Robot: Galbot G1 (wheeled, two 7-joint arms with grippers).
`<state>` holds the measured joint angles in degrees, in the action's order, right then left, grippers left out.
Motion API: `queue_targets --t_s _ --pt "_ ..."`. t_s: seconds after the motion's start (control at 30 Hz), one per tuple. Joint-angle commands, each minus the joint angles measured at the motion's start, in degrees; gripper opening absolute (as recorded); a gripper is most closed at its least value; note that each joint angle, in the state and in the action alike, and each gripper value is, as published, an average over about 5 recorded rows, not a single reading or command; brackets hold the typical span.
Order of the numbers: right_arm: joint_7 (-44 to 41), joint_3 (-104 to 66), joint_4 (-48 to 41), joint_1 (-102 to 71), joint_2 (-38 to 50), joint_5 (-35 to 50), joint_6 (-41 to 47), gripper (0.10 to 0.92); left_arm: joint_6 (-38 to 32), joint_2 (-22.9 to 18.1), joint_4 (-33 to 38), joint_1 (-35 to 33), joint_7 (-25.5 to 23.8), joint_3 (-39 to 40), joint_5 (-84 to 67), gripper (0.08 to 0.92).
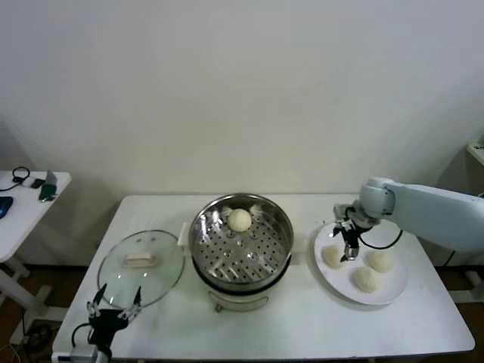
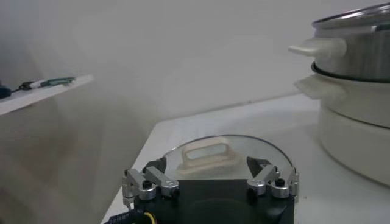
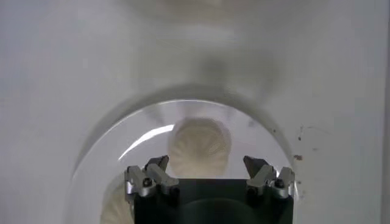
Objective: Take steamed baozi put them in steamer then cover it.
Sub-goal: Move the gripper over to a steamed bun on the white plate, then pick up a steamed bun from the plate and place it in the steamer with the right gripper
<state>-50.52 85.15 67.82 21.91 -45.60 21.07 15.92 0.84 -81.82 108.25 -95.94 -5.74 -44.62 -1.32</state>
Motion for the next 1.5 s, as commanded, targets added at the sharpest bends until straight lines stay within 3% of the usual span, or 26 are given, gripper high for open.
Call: queue_targets --t_s 0.03,0.37,0.7,0.97,1.17,1.5 --pt "0.1 -3.7 -3.9 -5.4 -1.3 -2.2 0.1 0.823 0.0 0.0 -0.2 0.1 -0.1 0.2 0.1 0.823" --pt "0.6 -6.2 -5.9 -7.3 -2.3 -3.6 -0.6 0.805 0.0 0.2 0.0 -0.3 0.0 0.2 0.2 0.823" --pt "-1.0 -4.6 0.3 0.4 1.7 -1.6 -1.4 0.730 0.1 0.0 0.3 -0.2 0.1 0.4 0.4 0.823" --pt "-5.1 9.8 8.0 26.5 3.7 8.7 -3.3 0.729 0.0 0.0 0.5 -0.1 0.2 0.8 0.8 0.823" --pt "-7.0 14.6 11.9 43.4 -1.7 22.3 -1.9 0.731 -0.1 0.2 1.1 0.1 0.2 1.2 0.8 0.823" --pt "-0.5 5.4 19.1 40.2 -16.3 35.2 4.6 0.735 0.6 -0.1 3.7 0.1 0.0 1.2 0.5 0.823"
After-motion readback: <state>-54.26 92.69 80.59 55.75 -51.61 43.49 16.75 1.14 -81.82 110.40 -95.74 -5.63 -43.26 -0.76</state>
